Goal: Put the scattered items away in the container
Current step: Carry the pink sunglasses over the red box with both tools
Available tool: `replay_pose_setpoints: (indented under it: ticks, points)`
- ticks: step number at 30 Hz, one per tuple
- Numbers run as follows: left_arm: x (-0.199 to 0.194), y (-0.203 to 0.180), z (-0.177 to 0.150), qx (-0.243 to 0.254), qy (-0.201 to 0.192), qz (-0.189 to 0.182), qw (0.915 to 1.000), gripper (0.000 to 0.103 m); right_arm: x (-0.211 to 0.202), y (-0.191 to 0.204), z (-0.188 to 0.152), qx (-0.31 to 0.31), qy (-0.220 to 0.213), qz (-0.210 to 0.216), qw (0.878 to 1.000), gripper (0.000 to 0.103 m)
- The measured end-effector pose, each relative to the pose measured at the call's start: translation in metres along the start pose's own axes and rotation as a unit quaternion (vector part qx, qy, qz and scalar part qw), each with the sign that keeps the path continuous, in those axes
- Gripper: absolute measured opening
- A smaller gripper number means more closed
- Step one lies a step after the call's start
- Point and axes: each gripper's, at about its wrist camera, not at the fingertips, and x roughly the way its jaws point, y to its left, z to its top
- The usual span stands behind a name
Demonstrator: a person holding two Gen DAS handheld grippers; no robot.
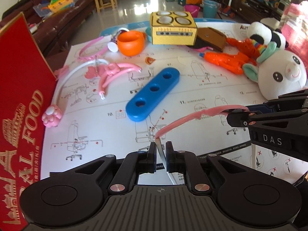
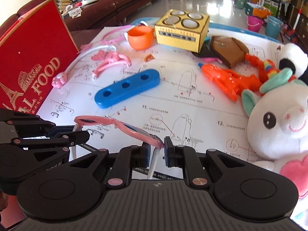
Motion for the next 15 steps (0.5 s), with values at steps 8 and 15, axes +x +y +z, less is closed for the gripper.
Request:
replay_pose_setpoints:
  ticks: [8,15]
  points:
    - [-0.041,0.019,0.011,-0.046,-0.05,0.014,0.9976,0.003,-0.032,0.018,0.029,-0.043,-0.049,0.013,0.998,0.017]
    - [-0.082,0.04,0.008,-0.076,-0.098,0.03,0.9918,0.003,-0.056,0.042,0.047,-0.075,-0.085,0.032,0.993,0.017]
